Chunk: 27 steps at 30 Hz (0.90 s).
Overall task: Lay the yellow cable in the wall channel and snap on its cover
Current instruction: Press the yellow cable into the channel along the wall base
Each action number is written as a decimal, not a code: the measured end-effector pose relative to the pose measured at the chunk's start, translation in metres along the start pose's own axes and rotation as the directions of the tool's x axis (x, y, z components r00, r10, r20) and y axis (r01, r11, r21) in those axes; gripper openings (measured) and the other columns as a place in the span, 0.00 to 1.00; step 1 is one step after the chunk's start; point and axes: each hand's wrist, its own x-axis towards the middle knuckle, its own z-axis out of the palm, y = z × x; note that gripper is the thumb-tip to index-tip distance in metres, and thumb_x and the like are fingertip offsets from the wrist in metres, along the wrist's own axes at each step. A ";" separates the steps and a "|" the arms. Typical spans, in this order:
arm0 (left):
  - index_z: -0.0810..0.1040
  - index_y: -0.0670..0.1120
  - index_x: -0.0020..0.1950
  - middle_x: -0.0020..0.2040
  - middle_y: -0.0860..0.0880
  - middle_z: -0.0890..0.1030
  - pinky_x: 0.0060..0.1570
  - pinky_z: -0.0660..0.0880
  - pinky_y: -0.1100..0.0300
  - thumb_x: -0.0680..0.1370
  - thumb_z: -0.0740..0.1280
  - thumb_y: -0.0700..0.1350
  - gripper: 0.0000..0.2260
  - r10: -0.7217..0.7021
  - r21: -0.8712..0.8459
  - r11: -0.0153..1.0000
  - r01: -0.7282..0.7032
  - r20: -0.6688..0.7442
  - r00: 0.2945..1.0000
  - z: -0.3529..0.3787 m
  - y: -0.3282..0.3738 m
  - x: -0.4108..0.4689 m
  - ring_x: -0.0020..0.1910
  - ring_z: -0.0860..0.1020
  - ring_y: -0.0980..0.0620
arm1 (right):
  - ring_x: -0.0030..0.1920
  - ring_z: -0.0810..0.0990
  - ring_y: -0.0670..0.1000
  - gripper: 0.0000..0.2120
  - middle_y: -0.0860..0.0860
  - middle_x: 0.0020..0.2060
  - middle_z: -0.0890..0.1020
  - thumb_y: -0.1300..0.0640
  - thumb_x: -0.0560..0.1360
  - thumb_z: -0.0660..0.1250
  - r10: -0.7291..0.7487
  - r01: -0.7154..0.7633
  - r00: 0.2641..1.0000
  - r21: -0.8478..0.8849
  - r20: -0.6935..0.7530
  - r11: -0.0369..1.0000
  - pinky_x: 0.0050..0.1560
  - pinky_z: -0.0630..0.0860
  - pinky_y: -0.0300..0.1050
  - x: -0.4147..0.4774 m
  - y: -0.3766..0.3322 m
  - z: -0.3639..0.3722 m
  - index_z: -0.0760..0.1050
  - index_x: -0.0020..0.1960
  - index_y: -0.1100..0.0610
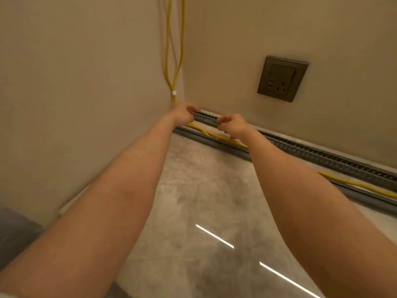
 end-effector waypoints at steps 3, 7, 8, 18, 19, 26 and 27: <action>0.77 0.36 0.63 0.59 0.39 0.80 0.54 0.73 0.64 0.77 0.56 0.29 0.17 -0.043 0.088 0.995 0.049 -0.061 0.997 0.002 -0.006 0.007 0.58 0.78 0.43 | 0.60 0.76 0.57 0.15 0.59 0.61 0.78 0.62 0.77 0.62 -0.016 0.026 0.999 -0.264 0.042 0.964 0.61 0.73 0.46 0.007 0.006 0.003 0.76 0.63 0.59; 0.78 0.43 0.62 0.64 0.41 0.77 0.61 0.71 0.57 0.78 0.57 0.32 0.17 -0.021 0.352 0.936 0.027 -0.023 1.000 0.006 -0.010 0.013 0.64 0.75 0.44 | 0.60 0.76 0.59 0.18 0.57 0.60 0.78 0.52 0.76 0.66 0.016 0.048 0.992 -0.496 0.124 0.867 0.61 0.75 0.53 0.010 0.007 0.010 0.75 0.63 0.58; 0.76 0.45 0.64 0.66 0.42 0.76 0.62 0.71 0.57 0.79 0.57 0.33 0.17 -0.012 0.438 0.899 0.002 0.021 1.000 0.007 -0.010 0.013 0.65 0.74 0.44 | 0.59 0.76 0.59 0.18 0.57 0.58 0.79 0.51 0.76 0.66 0.017 0.051 0.993 -0.540 0.120 0.840 0.59 0.76 0.52 0.011 0.006 0.011 0.75 0.62 0.59; 0.68 0.55 0.71 0.68 0.43 0.71 0.65 0.67 0.49 0.80 0.54 0.35 0.22 0.054 0.790 0.604 -0.101 0.086 0.995 -0.003 -0.015 0.038 0.67 0.70 0.41 | 0.47 0.72 0.55 0.16 0.58 0.48 0.76 0.50 0.78 0.63 0.045 0.056 0.976 -0.447 0.213 0.893 0.46 0.67 0.47 0.024 0.013 0.005 0.73 0.55 0.63; 0.68 0.55 0.71 0.68 0.43 0.70 0.65 0.66 0.48 0.80 0.54 0.35 0.23 0.058 0.807 0.579 -0.113 0.097 0.994 -0.003 -0.015 0.040 0.68 0.69 0.41 | 0.49 0.72 0.55 0.18 0.59 0.51 0.76 0.50 0.77 0.63 0.044 0.050 0.975 -0.412 0.216 0.910 0.47 0.67 0.46 0.025 0.013 0.003 0.73 0.58 0.63; 0.72 0.57 0.68 0.68 0.43 0.68 0.67 0.64 0.49 0.80 0.61 0.43 0.18 0.119 0.911 0.377 -0.167 0.131 0.984 -0.005 -0.009 0.050 0.70 0.66 0.41 | 0.47 0.71 0.52 0.11 0.48 0.41 0.74 0.53 0.73 0.70 -0.056 0.079 0.992 -0.208 0.116 0.975 0.39 0.67 0.41 0.036 0.023 -0.014 0.71 0.49 0.55; 0.73 0.56 0.67 0.68 0.44 0.68 0.67 0.64 0.50 0.80 0.61 0.44 0.16 0.137 0.913 0.371 -0.171 0.129 0.982 -0.007 -0.008 0.051 0.70 0.66 0.41 | 0.48 0.72 0.52 0.12 0.49 0.44 0.74 0.53 0.73 0.70 -0.086 0.104 0.992 -0.207 0.096 0.973 0.42 0.67 0.42 0.037 0.023 -0.017 0.71 0.52 0.55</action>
